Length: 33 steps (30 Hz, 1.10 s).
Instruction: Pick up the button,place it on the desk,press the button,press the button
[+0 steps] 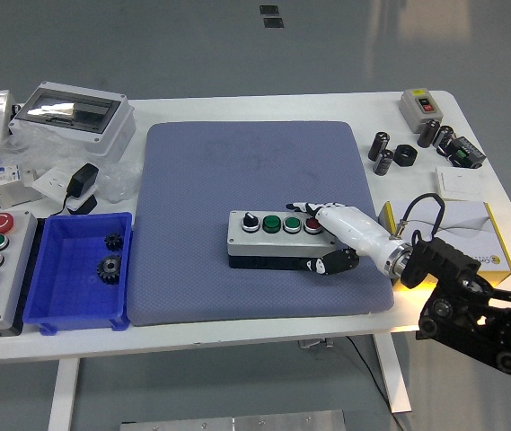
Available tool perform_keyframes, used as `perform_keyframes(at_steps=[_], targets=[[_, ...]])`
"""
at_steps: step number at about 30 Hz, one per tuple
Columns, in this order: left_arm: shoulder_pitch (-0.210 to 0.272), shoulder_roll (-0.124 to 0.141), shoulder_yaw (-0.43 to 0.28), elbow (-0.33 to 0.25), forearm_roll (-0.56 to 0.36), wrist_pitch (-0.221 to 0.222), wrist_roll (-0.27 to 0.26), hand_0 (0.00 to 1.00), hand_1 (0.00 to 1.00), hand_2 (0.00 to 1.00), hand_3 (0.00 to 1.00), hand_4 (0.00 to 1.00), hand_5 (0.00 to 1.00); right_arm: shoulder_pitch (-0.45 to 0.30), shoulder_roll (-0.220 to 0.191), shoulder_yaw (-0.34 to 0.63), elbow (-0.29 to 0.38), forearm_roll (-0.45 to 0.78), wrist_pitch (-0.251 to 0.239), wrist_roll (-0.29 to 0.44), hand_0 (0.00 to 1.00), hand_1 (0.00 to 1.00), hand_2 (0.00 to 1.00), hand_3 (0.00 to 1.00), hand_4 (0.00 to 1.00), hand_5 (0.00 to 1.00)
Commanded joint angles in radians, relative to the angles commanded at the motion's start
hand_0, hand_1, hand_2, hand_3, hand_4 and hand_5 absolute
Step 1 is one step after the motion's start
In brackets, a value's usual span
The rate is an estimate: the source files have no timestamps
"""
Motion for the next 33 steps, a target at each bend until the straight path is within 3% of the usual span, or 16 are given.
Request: perform_keyframes(at_steps=[9,10,15,16,27,33], targets=[[0.000,0.001,0.000,0.000,0.003,-0.002,0.000,0.657,0.588,0.620,0.682,0.841,0.283,0.006,-0.008,0.007,0.006,0.036,0.028,-0.004,0.942,0.907,0.916,0.995,0.602,0.002],[0.000,0.001,0.000,0.000,0.004,-0.002,0.000,0.657,0.588,0.620,0.678,0.841,0.280,0.007,-0.010,0.007,0.008,0.039,0.031,-0.004,0.983,0.949,0.977,0.998,0.699,0.005],[-0.002,0.001,-0.001,0.000,0.009,-0.004,0.001,0.657,0.588,0.620,0.678,0.841,0.280,0.013,-0.017,0.004,0.010,0.044,0.037,-0.006,0.983,0.949,0.977,0.998,0.699,0.005],[-0.002,0.001,-0.001,0.000,0.010,-0.005,0.001,0.657,0.587,0.620,0.677,0.841,0.278,0.015,-0.018,0.003,0.010,0.044,0.038,-0.007,0.987,0.957,0.989,0.998,0.749,0.034],[-0.001,0.001,0.001,0.000,0.013,-0.007,0.002,0.657,0.587,0.620,0.674,0.842,0.274,0.015,-0.027,0.002,0.020,0.047,0.039,-0.009,0.989,0.959,0.993,0.998,0.777,0.049],[0.001,0.000,0.003,0.000,0.013,-0.009,0.000,0.656,0.587,0.620,0.674,0.842,0.268,0.014,-0.062,0.024,0.066,0.123,0.089,-0.005,0.997,0.961,0.998,0.998,0.757,0.024]])
